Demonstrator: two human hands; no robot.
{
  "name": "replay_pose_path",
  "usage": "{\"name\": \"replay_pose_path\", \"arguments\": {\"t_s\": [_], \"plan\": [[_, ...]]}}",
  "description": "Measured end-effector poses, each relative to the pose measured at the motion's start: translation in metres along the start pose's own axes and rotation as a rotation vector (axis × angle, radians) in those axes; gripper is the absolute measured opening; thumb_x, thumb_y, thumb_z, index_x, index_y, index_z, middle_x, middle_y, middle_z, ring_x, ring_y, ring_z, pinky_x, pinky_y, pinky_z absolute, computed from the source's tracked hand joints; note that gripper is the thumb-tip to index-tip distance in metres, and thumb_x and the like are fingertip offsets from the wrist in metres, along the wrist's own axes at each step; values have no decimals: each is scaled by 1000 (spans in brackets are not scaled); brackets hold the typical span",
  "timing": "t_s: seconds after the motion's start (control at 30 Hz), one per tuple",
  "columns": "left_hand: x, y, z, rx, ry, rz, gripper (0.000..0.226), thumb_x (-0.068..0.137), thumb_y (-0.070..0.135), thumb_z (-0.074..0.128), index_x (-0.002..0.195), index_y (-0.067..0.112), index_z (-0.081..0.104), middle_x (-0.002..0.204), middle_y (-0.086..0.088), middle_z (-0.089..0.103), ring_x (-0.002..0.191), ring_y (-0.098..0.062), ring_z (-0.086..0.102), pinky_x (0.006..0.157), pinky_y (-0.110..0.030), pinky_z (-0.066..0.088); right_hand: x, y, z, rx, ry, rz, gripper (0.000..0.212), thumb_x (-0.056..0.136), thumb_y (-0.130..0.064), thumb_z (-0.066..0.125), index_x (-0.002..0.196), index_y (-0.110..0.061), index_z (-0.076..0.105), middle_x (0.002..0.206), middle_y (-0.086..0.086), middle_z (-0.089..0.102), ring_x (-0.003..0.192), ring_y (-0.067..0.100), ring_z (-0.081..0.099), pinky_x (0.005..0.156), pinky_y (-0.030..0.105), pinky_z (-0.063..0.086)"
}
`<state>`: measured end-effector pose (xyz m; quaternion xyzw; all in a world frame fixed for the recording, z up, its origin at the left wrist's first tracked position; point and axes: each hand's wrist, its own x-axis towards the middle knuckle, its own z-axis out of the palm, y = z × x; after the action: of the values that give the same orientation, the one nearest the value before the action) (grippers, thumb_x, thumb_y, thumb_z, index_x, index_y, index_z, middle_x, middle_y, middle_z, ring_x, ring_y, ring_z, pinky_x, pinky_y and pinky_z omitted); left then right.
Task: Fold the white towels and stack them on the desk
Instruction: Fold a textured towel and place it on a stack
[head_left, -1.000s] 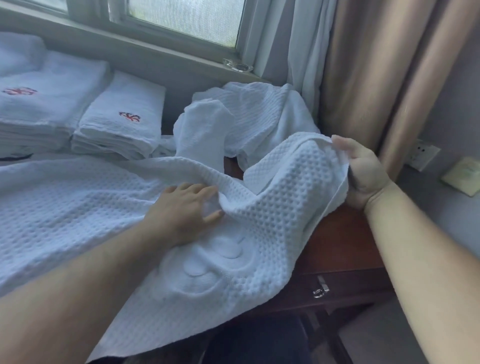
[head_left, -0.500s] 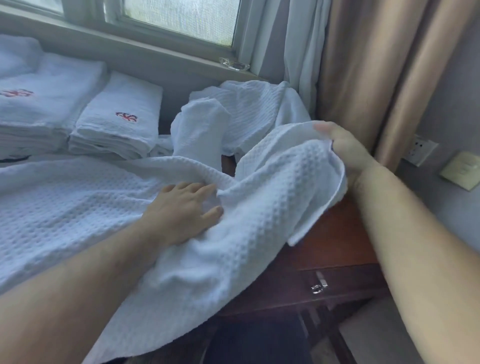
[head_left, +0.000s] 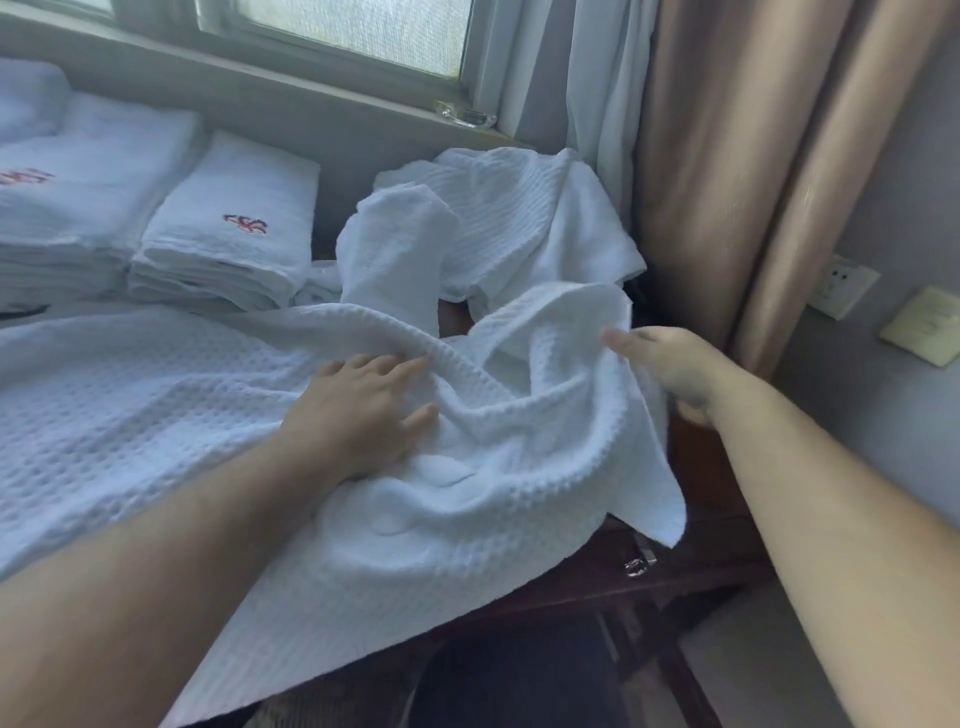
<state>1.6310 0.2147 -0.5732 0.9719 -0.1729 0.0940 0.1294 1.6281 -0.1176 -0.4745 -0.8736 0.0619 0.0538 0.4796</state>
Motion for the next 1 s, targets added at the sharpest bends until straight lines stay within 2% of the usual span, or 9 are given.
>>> {"name": "replay_pose_path", "arguments": {"t_s": [0.07,0.13,0.23,0.4,0.53,0.67,0.77,0.87,1.0], "plan": [[0,1,-1,3,-2,-6,78,81,73,18,151,41,32,158,11,37,144,-18,34,115,-43,26,-13,6,8,212,-372,-111,59,87,-52,63,135,-17,63,134,10,66,121,27,66,99,42,55],[0,1,-2,9,-5,-7,80,80,73,18,152,41,31,159,11,37,144,-18,34,115,-42,26,-23,18,18,60,-431,-104,66,78,-56,77,133,-23,65,131,6,68,120,24,66,100,41,54],[-1,1,-1,15,-7,-8,80,81,73,17,153,40,30,159,10,36,144,-19,33,115,-43,26,-27,31,34,-125,-205,-130,45,71,-53,89,110,-34,76,110,-8,77,100,10,73,89,36,57],[-1,-1,0,23,-13,-3,73,87,72,23,154,41,27,160,12,35,145,-17,31,115,-41,25,-24,3,18,88,-94,99,53,78,-54,78,111,-12,76,104,10,78,93,28,76,69,36,62],[-1,-2,-1,34,-35,1,69,92,70,26,155,41,25,162,12,31,147,-16,29,116,-41,24,-17,-32,-10,-38,-238,295,62,78,-60,76,114,-10,76,113,12,76,103,30,74,92,43,54],[-1,0,-2,30,-45,-5,72,88,70,21,154,41,24,162,13,31,147,-16,29,116,-42,24,-19,-35,-18,-816,-57,378,35,97,-43,60,110,-12,72,92,2,72,83,20,69,65,30,43],[-3,1,-2,13,-20,-9,69,86,67,22,149,43,30,158,12,38,143,-17,35,112,-42,27,-19,-26,-16,-1062,0,432,41,101,-24,56,135,-2,58,124,11,63,111,29,58,80,26,35],[-3,2,-1,3,6,-12,60,88,62,30,144,42,35,152,11,44,139,-18,38,109,-41,29,-18,-21,-14,-927,187,371,24,97,-18,56,105,5,57,105,25,56,82,31,49,67,20,40],[-3,2,-3,-54,130,-26,42,92,49,48,131,33,54,135,5,55,128,-20,42,103,-40,36,-15,-4,14,-926,423,-69,31,93,-37,64,113,-15,57,114,10,61,105,32,59,86,39,50]]}}
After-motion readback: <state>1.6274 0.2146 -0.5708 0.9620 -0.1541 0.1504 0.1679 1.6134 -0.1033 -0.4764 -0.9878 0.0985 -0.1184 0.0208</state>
